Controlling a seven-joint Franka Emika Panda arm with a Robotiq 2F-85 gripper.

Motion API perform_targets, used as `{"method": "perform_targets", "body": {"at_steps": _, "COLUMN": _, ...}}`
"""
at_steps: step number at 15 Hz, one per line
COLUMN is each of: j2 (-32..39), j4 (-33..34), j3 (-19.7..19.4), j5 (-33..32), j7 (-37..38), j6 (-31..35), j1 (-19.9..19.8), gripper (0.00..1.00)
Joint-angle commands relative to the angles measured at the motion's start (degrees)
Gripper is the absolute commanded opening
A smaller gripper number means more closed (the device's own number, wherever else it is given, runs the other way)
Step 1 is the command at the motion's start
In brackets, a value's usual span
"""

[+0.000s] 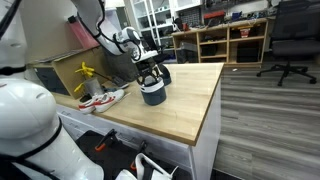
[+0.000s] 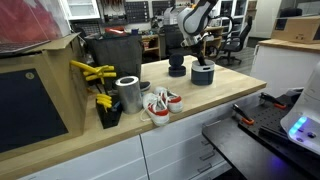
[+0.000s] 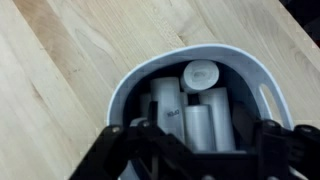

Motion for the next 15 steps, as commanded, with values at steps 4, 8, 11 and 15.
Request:
{"method": "perform_targets", "body": {"at_steps": 4, "j2": 0.11, "j4": 0.55, "j3": 1.21, "j5": 0.1, "j7": 1.25, "j6": 2.34, "j1": 0.45, "gripper": 0.78}}
{"method": "perform_targets", "body": {"at_steps": 8, "j2": 0.41, "j4": 0.07, "j3": 1.54, "j5": -0.33, "j7": 1.91, "j6": 3.22, "j1": 1.25, "gripper": 0.48}}
{"method": "perform_targets", "body": {"at_steps": 11, "j2": 0.32, "j4": -0.26, "j3": 1.97, "j5": -0.7, "j7": 2.32, "j6": 3.88, "j1": 1.74, "gripper": 0.49}}
{"method": "perform_targets", "body": {"at_steps": 15, "j2": 0.49, "j4": -0.14, "j3": 1.66, "j5": -1.23, "j7": 1.76, "j6": 4.52, "j1": 1.57, "gripper": 0.74}}
